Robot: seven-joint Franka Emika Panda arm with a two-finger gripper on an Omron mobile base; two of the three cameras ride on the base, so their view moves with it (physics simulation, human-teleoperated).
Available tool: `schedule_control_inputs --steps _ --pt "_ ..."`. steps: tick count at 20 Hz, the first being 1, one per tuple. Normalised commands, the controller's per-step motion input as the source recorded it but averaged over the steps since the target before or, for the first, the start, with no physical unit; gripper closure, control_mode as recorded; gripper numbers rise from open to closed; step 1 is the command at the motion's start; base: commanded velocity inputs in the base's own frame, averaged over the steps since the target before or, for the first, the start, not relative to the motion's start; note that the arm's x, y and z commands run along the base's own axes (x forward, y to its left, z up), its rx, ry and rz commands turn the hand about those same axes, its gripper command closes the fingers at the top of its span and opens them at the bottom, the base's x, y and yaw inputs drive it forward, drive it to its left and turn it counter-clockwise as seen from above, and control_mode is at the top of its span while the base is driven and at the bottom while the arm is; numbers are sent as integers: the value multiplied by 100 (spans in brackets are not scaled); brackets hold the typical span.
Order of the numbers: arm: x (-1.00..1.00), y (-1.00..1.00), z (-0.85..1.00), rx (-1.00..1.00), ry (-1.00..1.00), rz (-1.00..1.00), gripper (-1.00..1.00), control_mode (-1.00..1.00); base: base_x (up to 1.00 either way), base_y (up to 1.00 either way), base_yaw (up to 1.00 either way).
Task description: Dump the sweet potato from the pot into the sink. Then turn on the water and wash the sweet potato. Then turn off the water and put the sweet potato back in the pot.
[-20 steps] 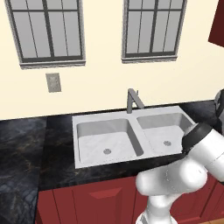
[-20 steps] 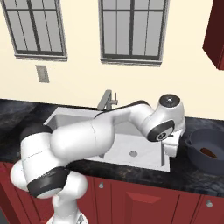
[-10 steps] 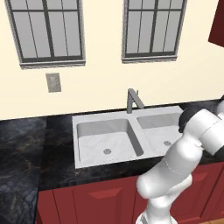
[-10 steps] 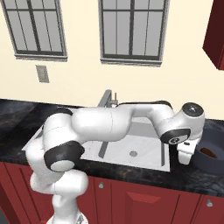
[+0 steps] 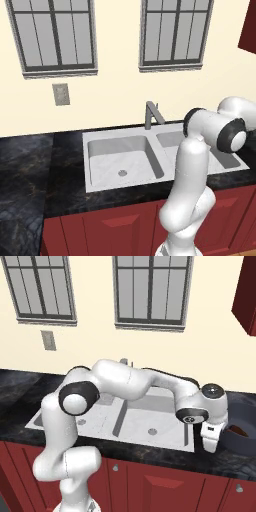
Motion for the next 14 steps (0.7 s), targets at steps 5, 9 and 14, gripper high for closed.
schedule_control_inputs --steps 5,9,14 --pt "3 -55 0 16 0 0 -100 -100 0 0 0" --pt "0 -69 21 24 0 0 -100 -100 0 0 0" --pt "0 -58 64 22 2 0 -100 -100 0 0 0"
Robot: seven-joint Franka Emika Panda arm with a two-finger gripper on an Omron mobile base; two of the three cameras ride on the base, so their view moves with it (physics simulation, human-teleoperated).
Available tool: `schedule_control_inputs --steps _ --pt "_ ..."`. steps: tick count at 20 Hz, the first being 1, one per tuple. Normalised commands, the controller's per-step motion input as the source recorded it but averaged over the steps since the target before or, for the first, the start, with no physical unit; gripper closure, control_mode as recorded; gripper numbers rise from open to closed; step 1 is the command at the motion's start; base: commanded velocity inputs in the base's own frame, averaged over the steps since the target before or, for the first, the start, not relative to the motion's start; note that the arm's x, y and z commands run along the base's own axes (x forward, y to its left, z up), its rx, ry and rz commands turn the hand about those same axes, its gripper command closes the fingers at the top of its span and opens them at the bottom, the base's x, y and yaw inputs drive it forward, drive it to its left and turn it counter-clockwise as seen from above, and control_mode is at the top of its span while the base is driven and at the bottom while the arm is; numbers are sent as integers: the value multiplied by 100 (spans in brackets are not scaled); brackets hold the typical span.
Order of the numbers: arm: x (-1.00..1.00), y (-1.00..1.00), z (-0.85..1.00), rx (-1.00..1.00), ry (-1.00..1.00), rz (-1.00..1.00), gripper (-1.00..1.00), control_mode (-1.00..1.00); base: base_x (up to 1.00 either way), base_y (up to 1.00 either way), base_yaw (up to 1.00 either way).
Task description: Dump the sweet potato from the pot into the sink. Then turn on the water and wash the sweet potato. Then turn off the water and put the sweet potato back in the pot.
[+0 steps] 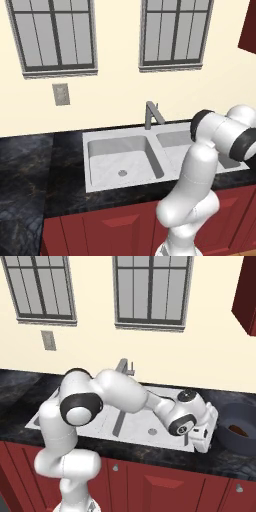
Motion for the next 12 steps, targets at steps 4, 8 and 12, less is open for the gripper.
schedule_control_inputs --steps 4,8,12 --pt "0 -44 70 18 0 0 -100 -100 0 0 0" --pt "6 -53 21 12 0 -3 -100 -100 0 0 0" --pt "23 -67 0 14 0 -5 -100 -100 0 0 0"
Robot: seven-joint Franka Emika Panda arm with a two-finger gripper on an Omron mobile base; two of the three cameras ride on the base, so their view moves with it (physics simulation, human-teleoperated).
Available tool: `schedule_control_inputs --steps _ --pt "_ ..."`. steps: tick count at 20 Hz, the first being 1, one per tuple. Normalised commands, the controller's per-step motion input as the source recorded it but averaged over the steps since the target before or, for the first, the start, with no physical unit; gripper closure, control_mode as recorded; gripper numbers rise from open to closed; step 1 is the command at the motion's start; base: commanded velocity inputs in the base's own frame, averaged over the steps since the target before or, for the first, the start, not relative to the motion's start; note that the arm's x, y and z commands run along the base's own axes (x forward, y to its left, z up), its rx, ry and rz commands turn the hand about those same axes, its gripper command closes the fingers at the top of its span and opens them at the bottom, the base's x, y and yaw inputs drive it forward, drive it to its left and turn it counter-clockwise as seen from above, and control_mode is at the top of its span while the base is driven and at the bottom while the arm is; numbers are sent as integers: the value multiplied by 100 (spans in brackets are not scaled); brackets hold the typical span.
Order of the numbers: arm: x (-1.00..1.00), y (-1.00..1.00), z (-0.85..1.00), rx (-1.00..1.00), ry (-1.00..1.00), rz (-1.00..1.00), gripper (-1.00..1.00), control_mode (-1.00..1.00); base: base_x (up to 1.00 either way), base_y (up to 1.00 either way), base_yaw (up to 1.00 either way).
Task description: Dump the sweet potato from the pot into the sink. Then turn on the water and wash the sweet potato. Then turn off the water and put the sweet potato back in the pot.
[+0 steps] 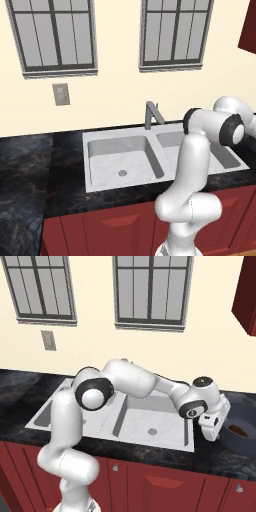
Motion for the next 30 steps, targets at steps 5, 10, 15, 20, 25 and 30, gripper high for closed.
schedule_control_inputs --steps 5,10,15,20,25,30 --pt "32 -70 0 17 0 -4 -100 -100 0 0 0" --pt "6 -43 -24 8 9 -6 -100 -100 0 0 0" --pt "4 -6 -66 0 25 -8 -100 -100 0 0 0" --pt "1 5 -58 -6 27 -9 100 -100 0 0 0" --pt "0 4 -28 -2 8 -10 100 -100 0 0 0" --pt "-31 1 0 0 -18 -3 100 -100 0 0 0"
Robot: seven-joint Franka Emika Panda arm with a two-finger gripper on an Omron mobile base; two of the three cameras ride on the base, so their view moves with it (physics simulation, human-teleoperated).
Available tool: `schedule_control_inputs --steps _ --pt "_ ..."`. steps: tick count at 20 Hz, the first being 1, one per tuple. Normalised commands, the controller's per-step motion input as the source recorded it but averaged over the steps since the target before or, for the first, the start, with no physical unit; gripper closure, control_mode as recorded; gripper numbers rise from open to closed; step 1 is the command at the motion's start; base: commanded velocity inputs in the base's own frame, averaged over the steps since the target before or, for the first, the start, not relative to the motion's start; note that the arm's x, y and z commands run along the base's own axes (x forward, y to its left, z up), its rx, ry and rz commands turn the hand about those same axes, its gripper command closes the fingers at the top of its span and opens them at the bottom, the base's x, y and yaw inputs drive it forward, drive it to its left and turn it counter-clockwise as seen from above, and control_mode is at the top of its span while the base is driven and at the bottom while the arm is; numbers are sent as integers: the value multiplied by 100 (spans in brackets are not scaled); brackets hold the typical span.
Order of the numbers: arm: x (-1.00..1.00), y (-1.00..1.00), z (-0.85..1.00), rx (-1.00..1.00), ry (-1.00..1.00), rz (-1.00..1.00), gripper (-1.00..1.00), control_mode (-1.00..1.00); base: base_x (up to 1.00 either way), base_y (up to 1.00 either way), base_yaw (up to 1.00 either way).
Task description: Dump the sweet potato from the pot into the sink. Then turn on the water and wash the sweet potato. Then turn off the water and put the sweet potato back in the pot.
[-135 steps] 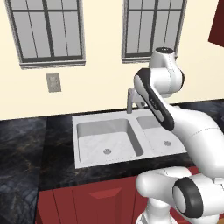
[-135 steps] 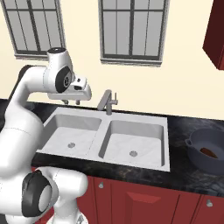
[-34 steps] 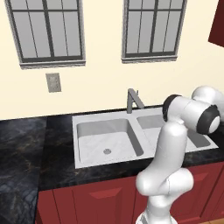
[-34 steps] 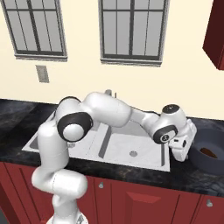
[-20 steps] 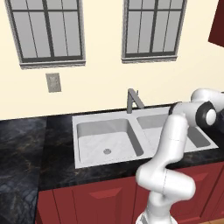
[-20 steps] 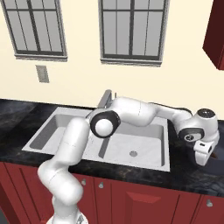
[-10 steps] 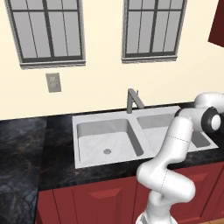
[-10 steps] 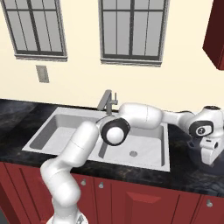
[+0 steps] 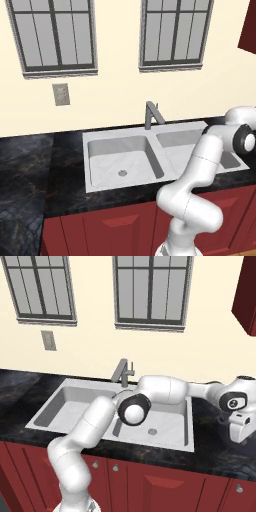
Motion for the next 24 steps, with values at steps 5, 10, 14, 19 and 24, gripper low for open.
schedule_control_inputs --steps 5,10,14,19,24 --pt "-20 35 39 0 -39 0 100 -100 0 0 0" --pt "-12 71 69 -9 -49 3 100 -100 0 0 0" --pt "-14 87 72 -17 -43 9 100 -100 0 0 0" --pt "-4 97 69 -25 -23 12 100 -100 0 0 0" --pt "0 100 62 -35 0 8 100 -100 0 0 0"
